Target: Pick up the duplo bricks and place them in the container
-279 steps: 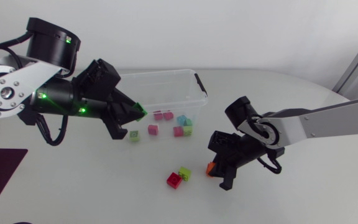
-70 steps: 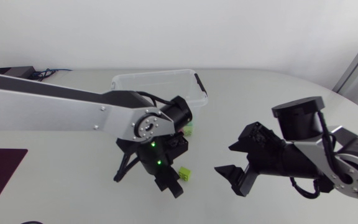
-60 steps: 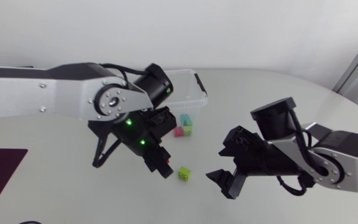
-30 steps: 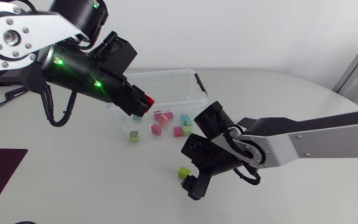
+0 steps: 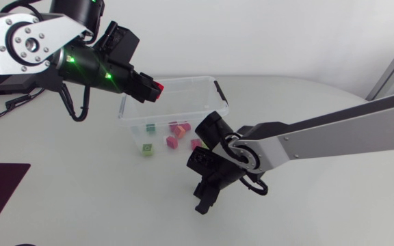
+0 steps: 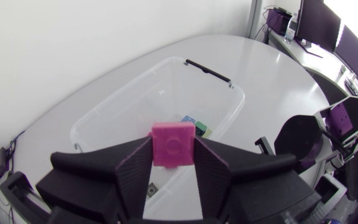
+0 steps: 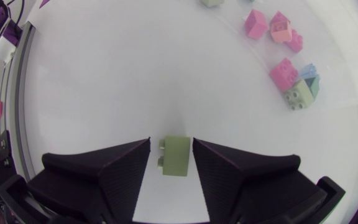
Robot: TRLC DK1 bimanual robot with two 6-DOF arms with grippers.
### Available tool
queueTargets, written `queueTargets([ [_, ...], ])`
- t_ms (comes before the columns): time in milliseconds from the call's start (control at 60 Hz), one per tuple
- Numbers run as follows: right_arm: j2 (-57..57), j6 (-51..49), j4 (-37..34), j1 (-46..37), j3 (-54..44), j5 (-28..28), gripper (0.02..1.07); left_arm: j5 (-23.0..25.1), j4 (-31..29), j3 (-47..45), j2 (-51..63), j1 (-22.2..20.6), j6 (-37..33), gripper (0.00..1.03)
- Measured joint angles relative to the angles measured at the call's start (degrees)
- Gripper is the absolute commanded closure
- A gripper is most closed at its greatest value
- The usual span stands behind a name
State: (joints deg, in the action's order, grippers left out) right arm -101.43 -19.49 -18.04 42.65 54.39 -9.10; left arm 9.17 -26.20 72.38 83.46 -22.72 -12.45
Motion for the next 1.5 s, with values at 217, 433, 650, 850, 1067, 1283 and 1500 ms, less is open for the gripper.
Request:
queueTargets([
  [217,-0.02,0.15,-1.6,-0.72,-0.09,0.42,0.85,0.0,4.17,0.0,3.8,1.75,0.44,0.51],
  [433,9.31,0.66,-5.9,-1.79,-1.11,1.07,0.85,0.0,5.81,-0.02,7.26,2.45,0.44,0.04],
  [650,21.92,1.49,-12.94,-4.63,3.08,1.49,0.85,-0.11,6.62,-0.37,5.53,4.0,0.46,0.04],
  [850,26.03,3.04,-13.51,-7.06,10.03,1.51,0.85,-5.27,6.38,-3.63,-1.4,4.37,0.44,0.04],
  [1067,24.52,4.74,-8.31,-9.09,14.47,1.51,0.85,-6.56,6.21,-9.14,-10.56,7.45,0.42,0.04],
  [1283,15.13,6.49,0.15,-9.68,18.88,1.99,0.83,-6.69,6.32,-14.27,-18.64,10.58,-2.75,0.04],
  [1500,3.41,7.1,7.63,-9.77,24.52,5.86,0.67,-6.69,6.23,-19.71,-25.44,10.84,-5.66,0.04],
])
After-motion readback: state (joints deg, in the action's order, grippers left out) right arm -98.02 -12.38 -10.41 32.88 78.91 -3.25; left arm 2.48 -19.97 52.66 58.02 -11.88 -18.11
